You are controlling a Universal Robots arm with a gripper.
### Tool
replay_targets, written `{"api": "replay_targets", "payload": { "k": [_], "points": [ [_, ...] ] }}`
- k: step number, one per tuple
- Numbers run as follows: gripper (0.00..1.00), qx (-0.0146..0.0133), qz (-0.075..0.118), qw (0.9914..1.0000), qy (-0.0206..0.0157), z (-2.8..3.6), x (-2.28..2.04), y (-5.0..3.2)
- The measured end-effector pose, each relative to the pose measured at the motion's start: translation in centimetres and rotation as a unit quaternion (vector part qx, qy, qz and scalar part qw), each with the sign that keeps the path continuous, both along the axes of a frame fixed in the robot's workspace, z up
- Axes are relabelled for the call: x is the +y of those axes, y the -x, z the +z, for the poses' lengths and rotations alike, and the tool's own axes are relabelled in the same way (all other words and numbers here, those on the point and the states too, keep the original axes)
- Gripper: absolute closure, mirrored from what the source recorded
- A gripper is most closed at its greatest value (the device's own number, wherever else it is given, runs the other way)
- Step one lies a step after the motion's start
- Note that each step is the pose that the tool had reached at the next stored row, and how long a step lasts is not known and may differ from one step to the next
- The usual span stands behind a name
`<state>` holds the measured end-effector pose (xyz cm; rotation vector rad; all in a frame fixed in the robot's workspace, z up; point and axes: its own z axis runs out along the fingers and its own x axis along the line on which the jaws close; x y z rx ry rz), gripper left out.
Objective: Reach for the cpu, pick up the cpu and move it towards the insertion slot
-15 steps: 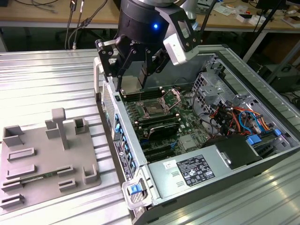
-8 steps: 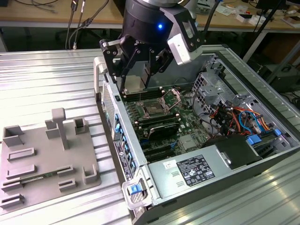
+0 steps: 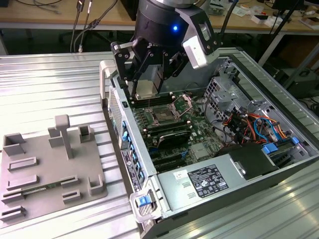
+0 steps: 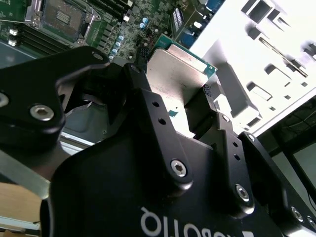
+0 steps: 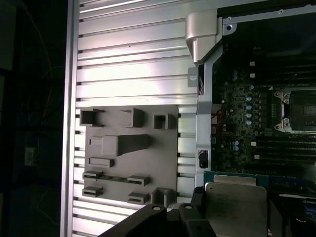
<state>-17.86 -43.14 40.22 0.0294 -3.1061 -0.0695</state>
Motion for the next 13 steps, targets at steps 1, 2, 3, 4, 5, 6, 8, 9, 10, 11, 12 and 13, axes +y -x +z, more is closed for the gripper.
{"api": "replay_targets", "payload": {
  "k": [1,2,3,4,5,6,8,9,10,11,12,13],
  "points": [
    [0.45,0.0000,0.000,1.00000,0.0001,0.00,0.01,-0.16],
    [0.45,0.0000,0.000,1.00000,0.0001,-0.01,0.02,-0.41],
    [0.45,0.0000,0.000,1.00000,0.0001,-0.02,0.02,-0.56],
    [0.45,0.0000,0.000,1.00000,0.0002,-0.02,0.04,-0.70],
    [0.45,0.0000,0.000,1.00000,0.0002,-0.03,0.10,-0.94],
    [0.45,0.0000,0.000,1.00000,0.0002,-0.04,0.23,-1.22],
    [0.45,0.0000,0.000,1.00000,0.0003,-0.04,0.37,-1.47],
    [0.45,0.0000,0.000,1.00000,0.0004,-0.04,0.51,-1.68],
    [0.45,0.0000,0.000,1.00000,0.0004,-0.04,0.58,-1.78],
    [0.45,0.0000,0.000,1.00000,0.0004,-0.04,0.66,-1.90],
    [0.45,0.0000,0.000,1.00000,0.0005,-0.04,0.73,-1.99],
    [0.45,0.0000,0.000,1.00000,0.0006,-0.04,0.84,-2.14]
  ]
}}
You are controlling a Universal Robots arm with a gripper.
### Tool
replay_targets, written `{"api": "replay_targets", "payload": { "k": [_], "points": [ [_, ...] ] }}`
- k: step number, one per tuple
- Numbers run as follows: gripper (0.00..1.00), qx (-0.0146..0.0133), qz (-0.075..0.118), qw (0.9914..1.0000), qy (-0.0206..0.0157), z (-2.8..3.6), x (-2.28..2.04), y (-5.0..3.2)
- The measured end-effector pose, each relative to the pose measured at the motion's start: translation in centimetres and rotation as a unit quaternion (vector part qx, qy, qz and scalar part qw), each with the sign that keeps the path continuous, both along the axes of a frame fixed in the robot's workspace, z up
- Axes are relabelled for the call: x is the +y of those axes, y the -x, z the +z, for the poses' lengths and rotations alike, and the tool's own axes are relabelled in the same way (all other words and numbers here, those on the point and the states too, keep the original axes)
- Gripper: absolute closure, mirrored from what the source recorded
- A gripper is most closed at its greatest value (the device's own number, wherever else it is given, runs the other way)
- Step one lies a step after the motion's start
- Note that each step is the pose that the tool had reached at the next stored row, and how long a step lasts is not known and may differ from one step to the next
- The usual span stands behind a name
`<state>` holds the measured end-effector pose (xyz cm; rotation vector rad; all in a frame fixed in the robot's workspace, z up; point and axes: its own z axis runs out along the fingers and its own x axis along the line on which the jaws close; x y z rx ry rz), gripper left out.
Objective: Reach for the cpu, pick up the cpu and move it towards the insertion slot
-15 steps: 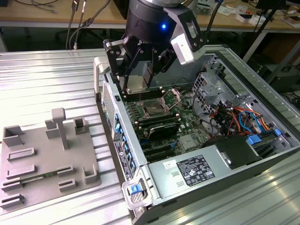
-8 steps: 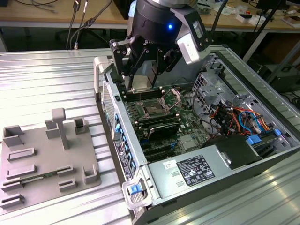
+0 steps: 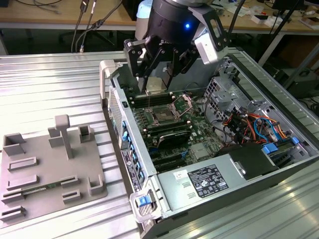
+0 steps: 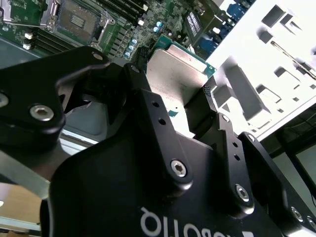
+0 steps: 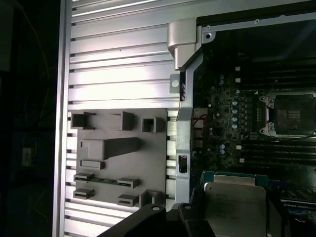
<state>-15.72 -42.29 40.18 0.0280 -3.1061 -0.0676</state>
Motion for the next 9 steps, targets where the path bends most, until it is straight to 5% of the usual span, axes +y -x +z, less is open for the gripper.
{"api": "replay_targets", "payload": {
  "k": [9],
  "points": [
    [0.45,0.0000,-0.001,1.00000,0.0002,-0.04,0.56,-1.19]
  ]
}}
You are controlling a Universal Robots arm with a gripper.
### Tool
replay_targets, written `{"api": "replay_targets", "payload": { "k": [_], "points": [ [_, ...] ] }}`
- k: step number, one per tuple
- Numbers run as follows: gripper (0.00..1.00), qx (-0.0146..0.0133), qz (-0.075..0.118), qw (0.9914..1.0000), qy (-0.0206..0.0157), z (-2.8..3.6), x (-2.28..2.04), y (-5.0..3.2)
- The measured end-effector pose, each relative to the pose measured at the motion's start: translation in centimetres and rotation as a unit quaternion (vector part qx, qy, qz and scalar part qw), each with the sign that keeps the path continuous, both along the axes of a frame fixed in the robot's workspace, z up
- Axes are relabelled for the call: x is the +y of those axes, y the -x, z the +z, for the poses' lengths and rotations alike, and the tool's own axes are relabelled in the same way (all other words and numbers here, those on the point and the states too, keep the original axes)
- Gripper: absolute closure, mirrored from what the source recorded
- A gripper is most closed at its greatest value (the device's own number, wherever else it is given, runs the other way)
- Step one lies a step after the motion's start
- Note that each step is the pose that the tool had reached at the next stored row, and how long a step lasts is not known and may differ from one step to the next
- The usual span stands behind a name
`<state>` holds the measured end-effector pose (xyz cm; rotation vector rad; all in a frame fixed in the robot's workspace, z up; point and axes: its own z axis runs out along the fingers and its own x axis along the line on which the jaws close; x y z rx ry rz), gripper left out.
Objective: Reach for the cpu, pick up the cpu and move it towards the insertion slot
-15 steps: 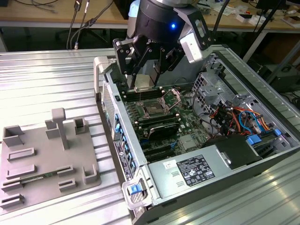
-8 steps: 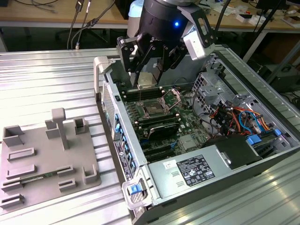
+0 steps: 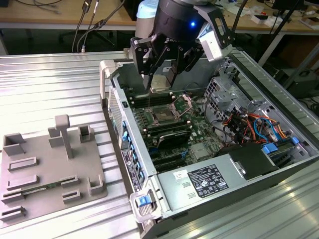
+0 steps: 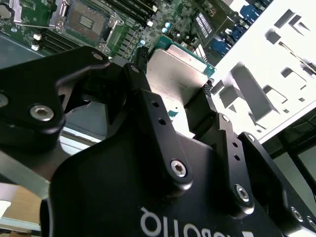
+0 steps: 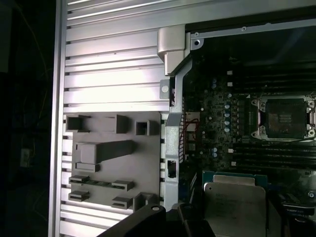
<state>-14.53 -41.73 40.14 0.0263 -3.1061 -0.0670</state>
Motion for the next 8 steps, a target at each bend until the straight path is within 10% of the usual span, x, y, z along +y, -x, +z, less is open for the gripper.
{"api": "replay_targets", "payload": {
  "k": [8],
  "points": [
    [0.45,0.0000,0.000,1.00000,0.0000,-0.05,0.56,-1.01]
  ]
}}
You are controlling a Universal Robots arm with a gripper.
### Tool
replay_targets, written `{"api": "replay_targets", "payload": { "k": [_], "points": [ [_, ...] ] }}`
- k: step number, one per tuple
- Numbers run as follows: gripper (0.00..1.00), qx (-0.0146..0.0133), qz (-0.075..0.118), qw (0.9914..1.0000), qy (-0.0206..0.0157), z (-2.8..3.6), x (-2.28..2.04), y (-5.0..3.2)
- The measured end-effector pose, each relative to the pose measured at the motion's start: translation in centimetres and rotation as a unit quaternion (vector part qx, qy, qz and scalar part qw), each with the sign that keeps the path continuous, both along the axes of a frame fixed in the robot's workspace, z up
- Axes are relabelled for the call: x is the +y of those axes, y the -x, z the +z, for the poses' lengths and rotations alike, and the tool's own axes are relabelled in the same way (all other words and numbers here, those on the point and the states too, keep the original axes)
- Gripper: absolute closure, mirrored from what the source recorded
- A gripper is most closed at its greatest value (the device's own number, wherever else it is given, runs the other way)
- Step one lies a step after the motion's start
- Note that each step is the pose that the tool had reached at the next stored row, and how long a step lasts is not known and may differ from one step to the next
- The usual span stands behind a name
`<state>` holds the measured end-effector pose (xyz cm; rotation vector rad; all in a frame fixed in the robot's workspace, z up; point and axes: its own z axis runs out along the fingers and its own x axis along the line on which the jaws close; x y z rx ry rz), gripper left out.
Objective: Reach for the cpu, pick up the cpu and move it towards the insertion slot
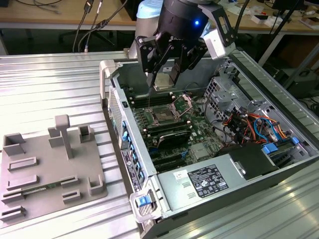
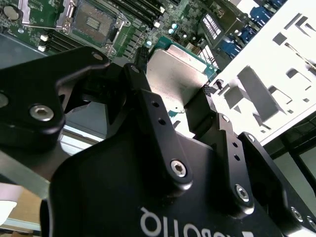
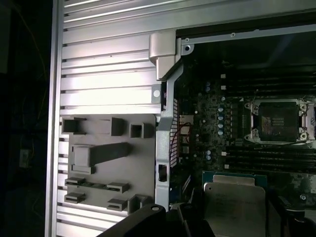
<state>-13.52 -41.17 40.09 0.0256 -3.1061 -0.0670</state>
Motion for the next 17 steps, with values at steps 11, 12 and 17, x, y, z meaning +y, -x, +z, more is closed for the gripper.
{"api": "replay_targets", "payload": {
  "k": [11,12,17],
  "points": [
    [0.45,0.0000,-0.001,1.00000,0.0000,-0.14,1.06,-0.79],
    [0.45,0.0000,-0.002,1.00000,-0.0001,-0.17,1.19,-0.89],
    [0.45,0.0000,-0.003,1.00000,0.0000,-0.42,1.72,-1.70]
  ]
}}
